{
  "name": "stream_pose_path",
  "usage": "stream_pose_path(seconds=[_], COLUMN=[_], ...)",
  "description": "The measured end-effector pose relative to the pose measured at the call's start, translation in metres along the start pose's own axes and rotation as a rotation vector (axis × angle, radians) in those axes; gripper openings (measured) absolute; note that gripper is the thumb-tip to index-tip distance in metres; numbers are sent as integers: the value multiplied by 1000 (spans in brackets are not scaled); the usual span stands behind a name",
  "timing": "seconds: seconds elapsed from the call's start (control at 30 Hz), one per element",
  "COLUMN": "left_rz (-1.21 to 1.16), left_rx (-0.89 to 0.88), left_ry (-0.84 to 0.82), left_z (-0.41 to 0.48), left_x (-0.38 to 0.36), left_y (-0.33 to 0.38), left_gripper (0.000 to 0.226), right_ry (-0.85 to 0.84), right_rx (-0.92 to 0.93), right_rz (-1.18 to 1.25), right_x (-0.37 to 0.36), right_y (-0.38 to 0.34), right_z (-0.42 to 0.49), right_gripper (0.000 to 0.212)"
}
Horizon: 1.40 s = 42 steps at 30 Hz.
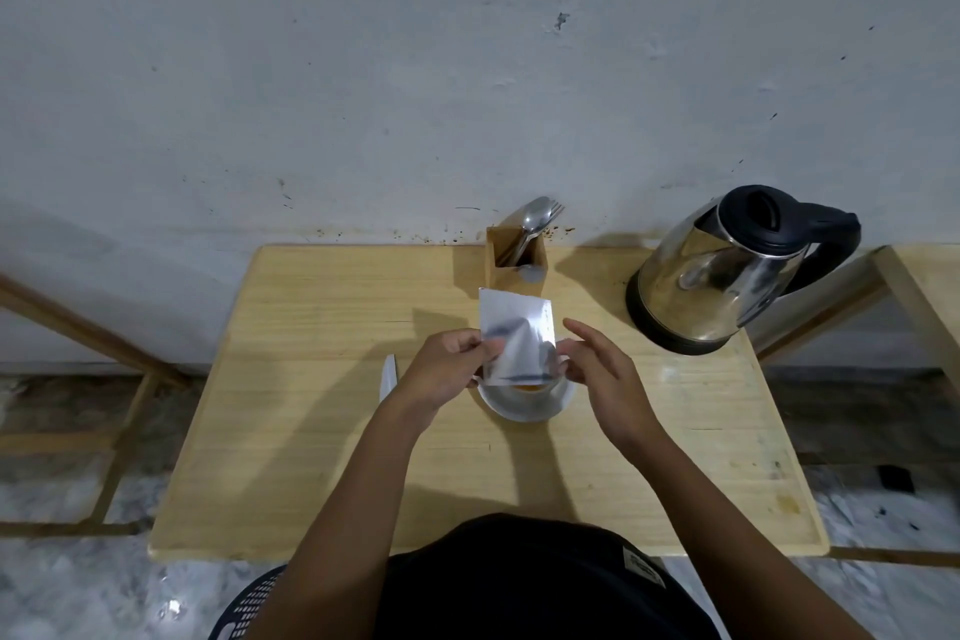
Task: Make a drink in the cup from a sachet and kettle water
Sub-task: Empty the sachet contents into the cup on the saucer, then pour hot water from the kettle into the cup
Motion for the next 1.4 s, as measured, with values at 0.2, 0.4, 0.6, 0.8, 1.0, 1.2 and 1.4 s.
stream_pose_path(seconds=[0.2,0.4,0.6,0.8,1.0,1.2,1.4], left_rz=[-8,39,64,118,648,1136,1144], left_rx=[2,7,36,203,276,6,-45], left_ry=[-53,-36,159,382,545,625,515], left_z=[-8,-13,-11,-1,8,13,16], left_x=[-2,10,49,89,90,65,59], left_y=[-7,-17,-37,-88,-114,-100,-101], left_gripper=[21,20,13,15,26,59,24], right_ry=[-57,-61,-66,-36,39,28,-117], right_rx=[62,66,98,93,99,98,-18], right_rz=[-83,-97,-204,-310,-426,-599,-665], right_x=[-21,-36,-44,-34,-22,-18,-25], right_y=[-2,1,1,4,13,21,46], right_z=[7,16,22,28,31,29,35], right_gripper=[9,14,11,14,16,48,79])
Point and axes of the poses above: each hand's wrist, its own z-axis towards the middle knuckle, its own x-axis out of the back of the hand, y = z × x, the point moved 5 cm from there along z, towards the middle knuckle
